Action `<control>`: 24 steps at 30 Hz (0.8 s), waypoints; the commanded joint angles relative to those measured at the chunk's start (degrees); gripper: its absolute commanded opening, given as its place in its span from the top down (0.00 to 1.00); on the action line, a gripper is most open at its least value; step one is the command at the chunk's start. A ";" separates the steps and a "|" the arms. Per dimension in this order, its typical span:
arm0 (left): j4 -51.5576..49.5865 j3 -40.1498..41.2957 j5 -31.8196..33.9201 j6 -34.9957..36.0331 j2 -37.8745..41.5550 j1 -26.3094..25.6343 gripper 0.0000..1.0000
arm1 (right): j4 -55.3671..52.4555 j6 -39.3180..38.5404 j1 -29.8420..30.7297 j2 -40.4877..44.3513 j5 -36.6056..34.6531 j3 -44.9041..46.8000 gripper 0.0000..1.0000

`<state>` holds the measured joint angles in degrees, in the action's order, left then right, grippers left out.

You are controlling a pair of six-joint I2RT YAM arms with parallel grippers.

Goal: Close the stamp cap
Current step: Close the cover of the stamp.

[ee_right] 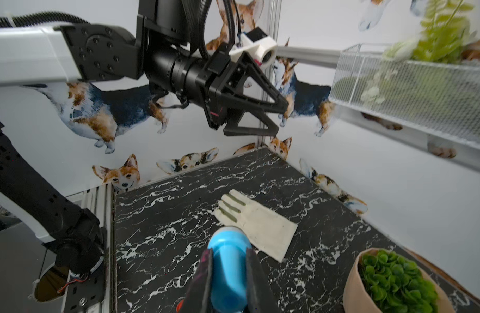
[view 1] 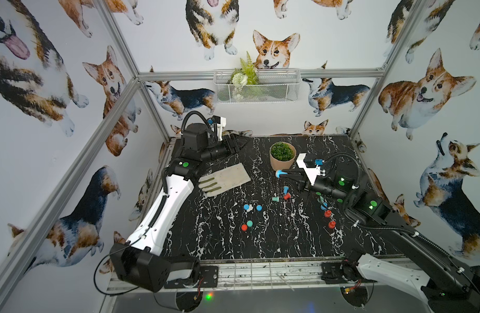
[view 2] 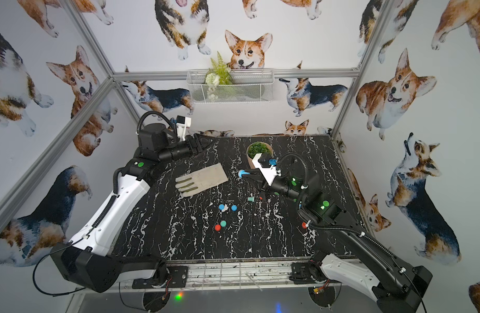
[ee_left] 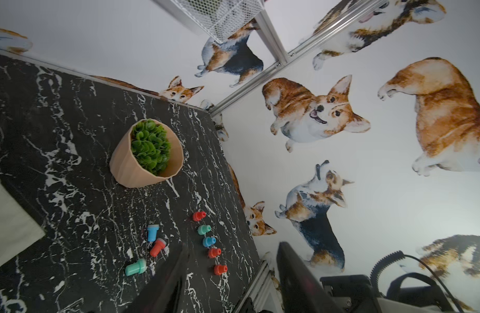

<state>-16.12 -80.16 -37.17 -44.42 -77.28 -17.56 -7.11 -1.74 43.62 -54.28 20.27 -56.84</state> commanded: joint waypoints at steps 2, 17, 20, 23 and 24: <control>-4.85 0.09 0.21 5.01 -1.33 1.41 0.44 | -3.63 5.44 0.46 -0.23 -0.76 2.57 0.99; -13.19 7.95 7.42 14.55 -1.01 2.33 0.44 | -17.76 20.65 2.97 -20.78 -7.12 -4.70 1.00; -12.67 9.76 12.60 18.01 -0.24 3.07 0.44 | -22.59 21.61 2.97 -26.75 -8.81 -8.86 1.00; -12.68 10.27 16.51 23.11 -0.83 4.49 0.43 | -23.57 23.72 2.97 -30.89 -9.76 -10.50 1.00; -12.86 10.24 17.82 24.96 -1.24 5.22 0.43 | -23.24 25.11 2.97 -32.20 -9.97 -10.73 1.00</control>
<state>-28.75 -70.04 -25.12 -26.59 -78.08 -13.37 -26.89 19.20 46.50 -84.40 12.05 -66.52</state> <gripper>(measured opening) 0.569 0.170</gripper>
